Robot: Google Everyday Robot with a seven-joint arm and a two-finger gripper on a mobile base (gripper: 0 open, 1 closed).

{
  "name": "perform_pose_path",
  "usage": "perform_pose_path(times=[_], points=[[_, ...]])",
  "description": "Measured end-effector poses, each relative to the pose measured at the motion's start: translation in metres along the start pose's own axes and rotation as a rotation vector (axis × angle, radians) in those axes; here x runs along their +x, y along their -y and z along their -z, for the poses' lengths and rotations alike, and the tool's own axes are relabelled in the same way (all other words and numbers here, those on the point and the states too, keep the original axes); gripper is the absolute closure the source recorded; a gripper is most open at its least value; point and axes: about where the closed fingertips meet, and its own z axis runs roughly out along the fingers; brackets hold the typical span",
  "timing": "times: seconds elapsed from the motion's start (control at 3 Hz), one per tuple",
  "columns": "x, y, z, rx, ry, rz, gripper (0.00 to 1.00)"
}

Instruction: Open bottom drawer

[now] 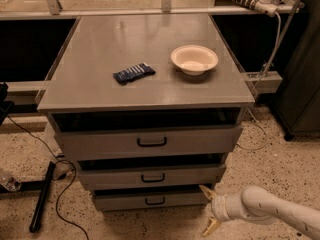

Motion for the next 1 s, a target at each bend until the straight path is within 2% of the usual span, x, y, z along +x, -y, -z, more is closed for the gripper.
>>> perform_pose_path(times=[0.33, 1.0], points=[[0.003, 0.000, -0.009, -0.004, -0.009, -0.001, 0.00], [0.030, 0.005, -0.044, 0.014, -0.060, 0.004, 0.00]])
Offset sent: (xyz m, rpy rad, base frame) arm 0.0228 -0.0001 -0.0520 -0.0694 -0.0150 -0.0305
